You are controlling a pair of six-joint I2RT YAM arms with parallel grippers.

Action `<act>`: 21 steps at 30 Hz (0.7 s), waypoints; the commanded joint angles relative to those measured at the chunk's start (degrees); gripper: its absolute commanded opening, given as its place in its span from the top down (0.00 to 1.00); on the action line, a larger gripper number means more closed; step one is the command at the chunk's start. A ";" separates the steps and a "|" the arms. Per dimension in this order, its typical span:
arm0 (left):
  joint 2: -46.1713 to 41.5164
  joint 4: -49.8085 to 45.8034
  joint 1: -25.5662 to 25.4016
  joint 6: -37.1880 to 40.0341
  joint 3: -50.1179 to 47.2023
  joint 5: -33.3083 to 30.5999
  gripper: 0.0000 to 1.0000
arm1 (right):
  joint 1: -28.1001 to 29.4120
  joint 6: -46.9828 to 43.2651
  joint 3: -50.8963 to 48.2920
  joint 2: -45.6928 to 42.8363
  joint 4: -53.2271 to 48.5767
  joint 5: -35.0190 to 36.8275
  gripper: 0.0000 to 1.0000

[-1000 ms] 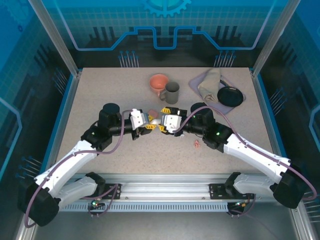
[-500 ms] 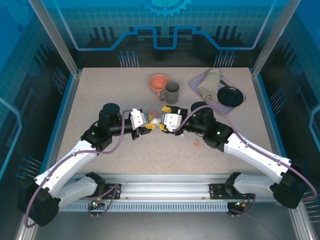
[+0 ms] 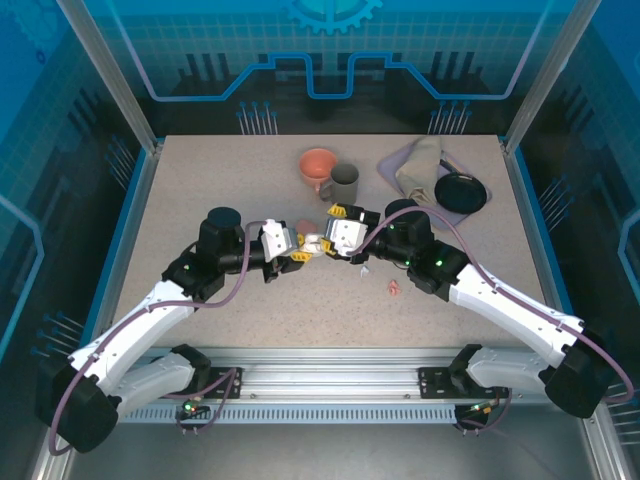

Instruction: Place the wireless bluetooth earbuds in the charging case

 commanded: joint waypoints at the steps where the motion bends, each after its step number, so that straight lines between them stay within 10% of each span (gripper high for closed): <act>1: -0.72 0.15 -0.44 1.36 0.35 1.87 1.00 | -0.70 0.88 1.14 -0.57 -0.49 -1.21 0.40; 11: -2.55 3.41 -0.37 -0.33 -2.02 -0.34 1.00 | -5.30 6.96 -1.05 -7.97 -3.59 -2.41 0.31; 21: -6.14 13.28 -0.43 -7.18 -6.79 -1.16 1.00 | -20.36 37.02 1.09 -11.52 -19.57 -0.14 0.26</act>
